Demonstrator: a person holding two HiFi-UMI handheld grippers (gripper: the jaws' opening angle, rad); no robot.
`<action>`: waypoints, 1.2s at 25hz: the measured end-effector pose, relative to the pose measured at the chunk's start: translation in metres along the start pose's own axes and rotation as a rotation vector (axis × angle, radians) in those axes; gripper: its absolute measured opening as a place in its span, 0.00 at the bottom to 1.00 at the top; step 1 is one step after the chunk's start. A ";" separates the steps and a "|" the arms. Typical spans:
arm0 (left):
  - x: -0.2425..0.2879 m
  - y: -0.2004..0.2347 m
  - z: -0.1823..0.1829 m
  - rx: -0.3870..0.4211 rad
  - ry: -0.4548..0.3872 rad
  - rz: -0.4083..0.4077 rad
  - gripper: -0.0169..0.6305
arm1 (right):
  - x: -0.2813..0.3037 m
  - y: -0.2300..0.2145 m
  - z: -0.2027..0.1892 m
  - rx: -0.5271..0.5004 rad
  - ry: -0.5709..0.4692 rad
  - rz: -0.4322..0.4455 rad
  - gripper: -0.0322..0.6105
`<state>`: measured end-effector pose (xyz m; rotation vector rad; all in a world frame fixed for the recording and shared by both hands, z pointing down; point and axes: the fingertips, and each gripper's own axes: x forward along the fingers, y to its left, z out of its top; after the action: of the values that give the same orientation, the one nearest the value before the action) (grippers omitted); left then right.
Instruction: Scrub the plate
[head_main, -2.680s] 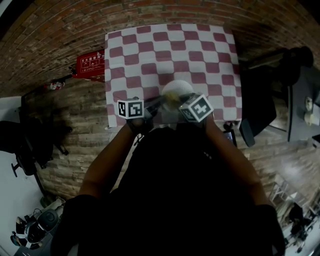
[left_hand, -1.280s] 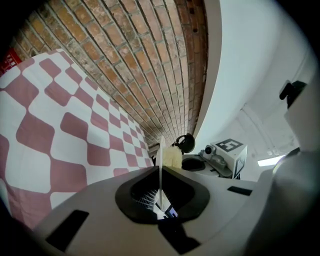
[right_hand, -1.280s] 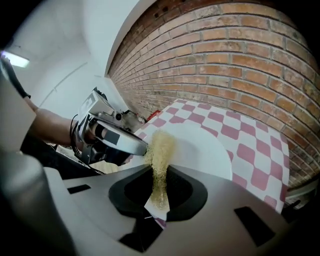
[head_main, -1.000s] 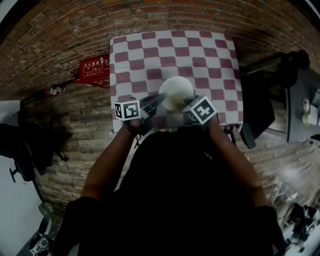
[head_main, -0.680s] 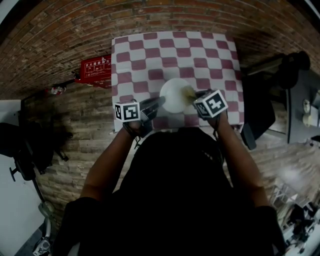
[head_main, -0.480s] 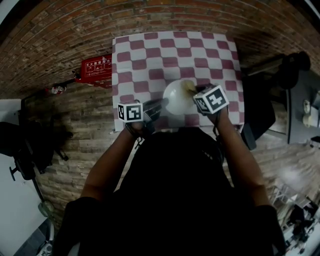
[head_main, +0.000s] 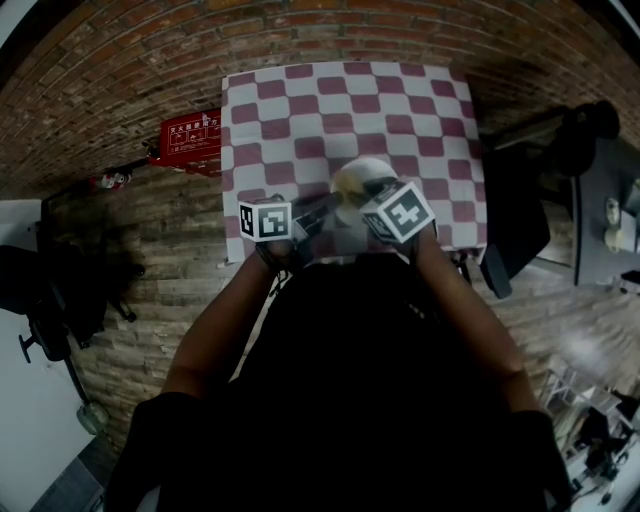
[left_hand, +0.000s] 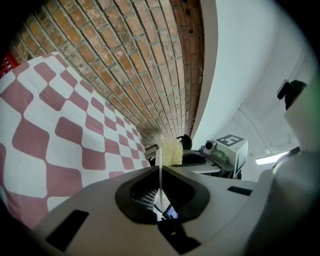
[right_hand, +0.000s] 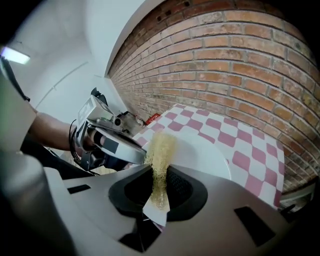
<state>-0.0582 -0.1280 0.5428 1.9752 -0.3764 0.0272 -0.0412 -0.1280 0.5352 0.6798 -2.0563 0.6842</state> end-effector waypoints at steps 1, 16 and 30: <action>0.000 -0.001 0.001 -0.002 -0.004 -0.003 0.06 | -0.001 0.000 -0.003 0.015 0.000 0.009 0.13; -0.007 0.005 0.006 0.005 -0.025 0.016 0.07 | 0.001 -0.030 -0.065 0.109 0.102 0.001 0.13; 0.003 -0.004 -0.013 -0.003 0.018 -0.017 0.07 | -0.012 -0.041 -0.011 0.061 0.035 -0.064 0.13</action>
<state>-0.0522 -0.1159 0.5456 1.9741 -0.3478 0.0331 -0.0019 -0.1468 0.5394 0.7598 -1.9799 0.7191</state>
